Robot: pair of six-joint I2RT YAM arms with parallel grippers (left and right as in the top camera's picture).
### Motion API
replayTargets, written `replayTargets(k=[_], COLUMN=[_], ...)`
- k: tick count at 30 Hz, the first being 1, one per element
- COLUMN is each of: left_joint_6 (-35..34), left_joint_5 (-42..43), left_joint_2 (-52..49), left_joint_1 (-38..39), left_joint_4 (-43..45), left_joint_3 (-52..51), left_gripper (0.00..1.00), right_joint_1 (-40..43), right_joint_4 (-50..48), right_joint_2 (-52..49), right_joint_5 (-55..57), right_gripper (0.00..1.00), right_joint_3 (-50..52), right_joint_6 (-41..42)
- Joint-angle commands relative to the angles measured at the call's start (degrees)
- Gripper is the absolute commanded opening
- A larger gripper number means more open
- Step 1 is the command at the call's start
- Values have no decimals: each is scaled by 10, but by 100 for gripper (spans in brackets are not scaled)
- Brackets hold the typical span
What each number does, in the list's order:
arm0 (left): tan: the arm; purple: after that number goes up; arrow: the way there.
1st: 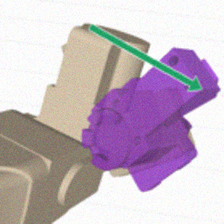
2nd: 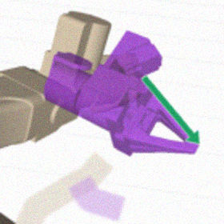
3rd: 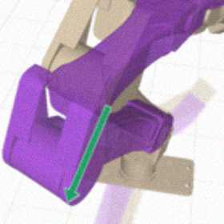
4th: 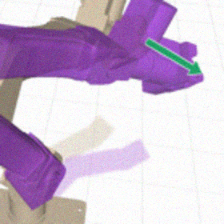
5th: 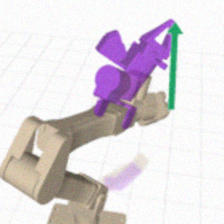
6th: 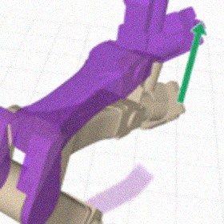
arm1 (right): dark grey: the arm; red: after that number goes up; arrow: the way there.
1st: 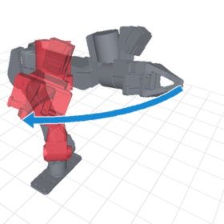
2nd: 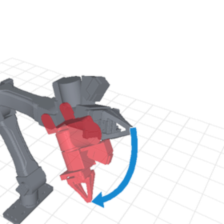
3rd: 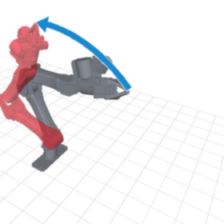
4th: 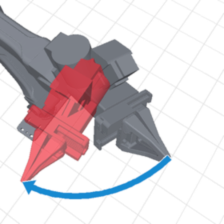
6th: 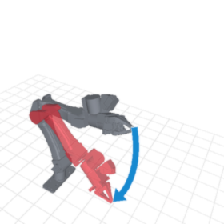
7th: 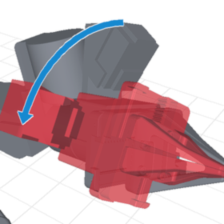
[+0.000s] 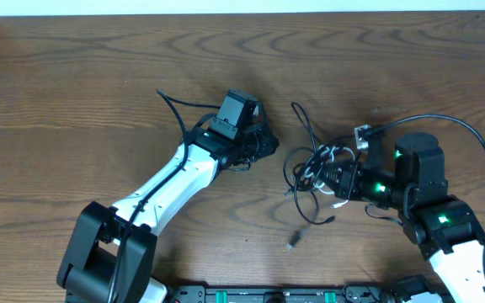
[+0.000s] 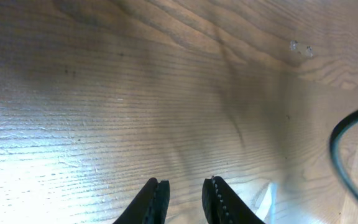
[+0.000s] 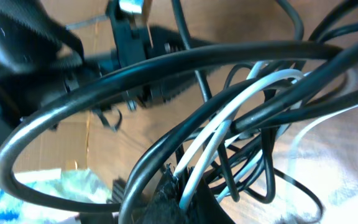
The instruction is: Untangle cables
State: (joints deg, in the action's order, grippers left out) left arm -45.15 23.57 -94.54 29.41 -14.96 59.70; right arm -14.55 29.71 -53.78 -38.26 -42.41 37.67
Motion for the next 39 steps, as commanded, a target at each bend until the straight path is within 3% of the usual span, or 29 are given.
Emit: replayTargets(k=[1,5,13,18,24,26,29,39], left_joint_6=[3,2,3,3,2,2,9,18], left_joint_5=[-17,-43,-27,-9,-3,16,35,51], left_joint_2=[-3,-3,-3,-3,-3,-3,-3,-3], left_joint_1=[-1,-1,-1,-1,-1,-1,-1,-1], left_joint_4=[0,-17,-59,-67,-68,-68,-69,-77], left_joint_3=[1,1,1,1,1,1,1,1], left_gripper=[25,32,42,45,47,55,62,64], right_joint_1=[-11,-28,-31,-31,-31,-32,-32,-33], right_joint_4=[-33,-26,111,145,185,186,179,156], right_joint_2=[-39,-138,-298,-304,-300,-300,-300,-301], right_joint_5=[76,188,173,151,60,68,82,132], right_gripper=[1,2,1,2,11,16,1,1], right_joint_3=[-15,-26,-155,-186,-196,-196,-196,-196], right_joint_6=[49,49,-17,-17,-26,-27,-31,-30])
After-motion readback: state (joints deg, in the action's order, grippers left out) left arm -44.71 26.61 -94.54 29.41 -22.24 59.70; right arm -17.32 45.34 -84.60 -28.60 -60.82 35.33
